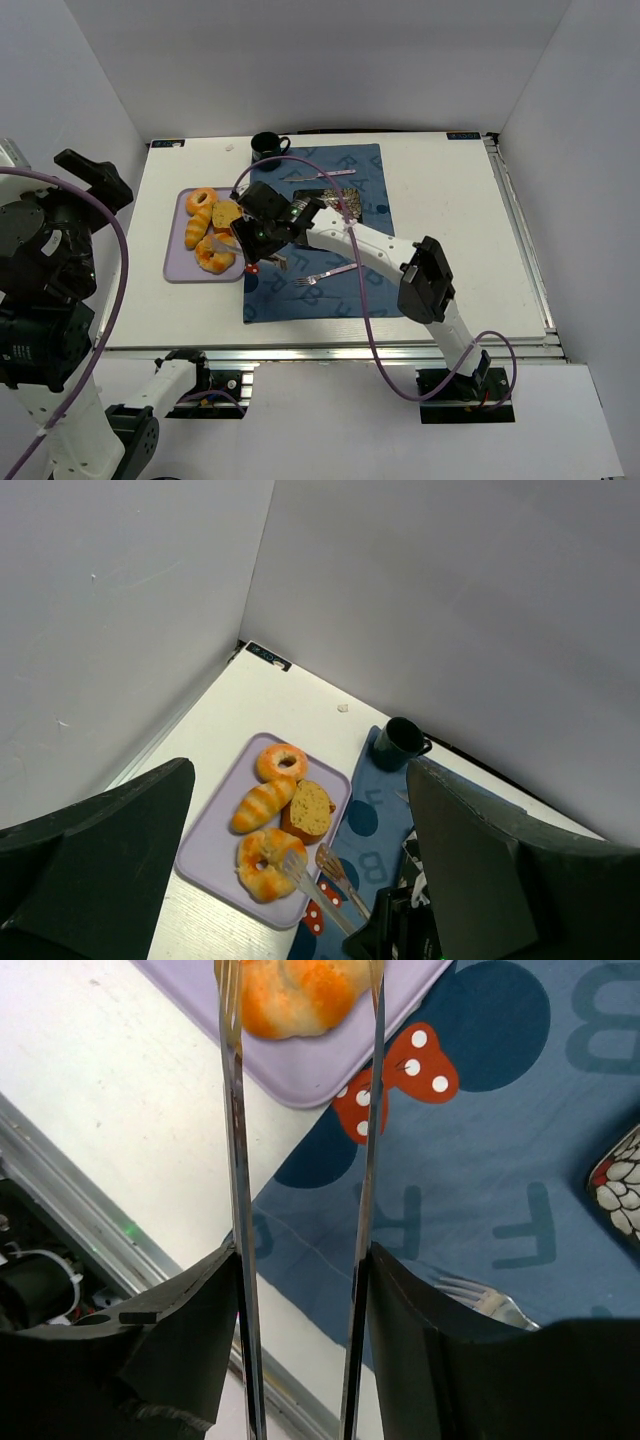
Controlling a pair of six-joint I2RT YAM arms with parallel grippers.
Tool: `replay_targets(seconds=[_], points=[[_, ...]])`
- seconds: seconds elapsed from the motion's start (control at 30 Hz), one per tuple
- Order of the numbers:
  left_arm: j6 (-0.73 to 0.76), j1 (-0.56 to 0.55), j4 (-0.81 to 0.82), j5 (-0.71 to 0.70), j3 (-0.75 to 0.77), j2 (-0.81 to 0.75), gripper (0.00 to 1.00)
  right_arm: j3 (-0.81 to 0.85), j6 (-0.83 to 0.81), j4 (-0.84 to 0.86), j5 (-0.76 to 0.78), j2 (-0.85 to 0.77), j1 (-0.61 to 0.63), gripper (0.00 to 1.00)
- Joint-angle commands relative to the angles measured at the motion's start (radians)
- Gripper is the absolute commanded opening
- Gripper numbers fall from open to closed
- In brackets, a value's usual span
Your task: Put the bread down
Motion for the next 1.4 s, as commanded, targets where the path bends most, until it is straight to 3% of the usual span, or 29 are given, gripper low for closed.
replay_targets(seconds=[0.0, 0.33, 0.73, 0.93, 1.13, 1.17, 1.37], points=[[-0.004, 0.002, -0.009, 0.014, -0.004, 0.013, 0.98, 0.054, -0.029, 0.047, 0.013, 0.044, -0.002, 0.57], [0.005, 0.002, -0.013, 0.008, -0.018, 0.016, 0.98, 0.111, -0.035, 0.084, -0.015, 0.158, -0.002, 0.67], [0.013, 0.002, 0.000, -0.011, -0.062, 0.003, 0.98, 0.042, -0.038, 0.061, -0.016, 0.143, -0.002, 0.62], [0.018, 0.002, 0.005, -0.020, -0.073, -0.005, 0.98, 0.066, -0.056, 0.024, -0.067, 0.161, -0.003, 0.67], [0.021, 0.002, 0.007, -0.028, -0.081, -0.013, 0.98, 0.062, -0.060, 0.010, -0.081, 0.144, -0.003, 0.34], [0.022, 0.002, 0.007, -0.029, -0.081, -0.013, 0.98, 0.066, -0.057, 0.007, -0.081, 0.140, -0.003, 0.23], [0.024, 0.002, 0.013, -0.034, -0.082, -0.016, 0.98, 0.091, -0.043, 0.003, -0.074, 0.123, -0.003, 0.01]])
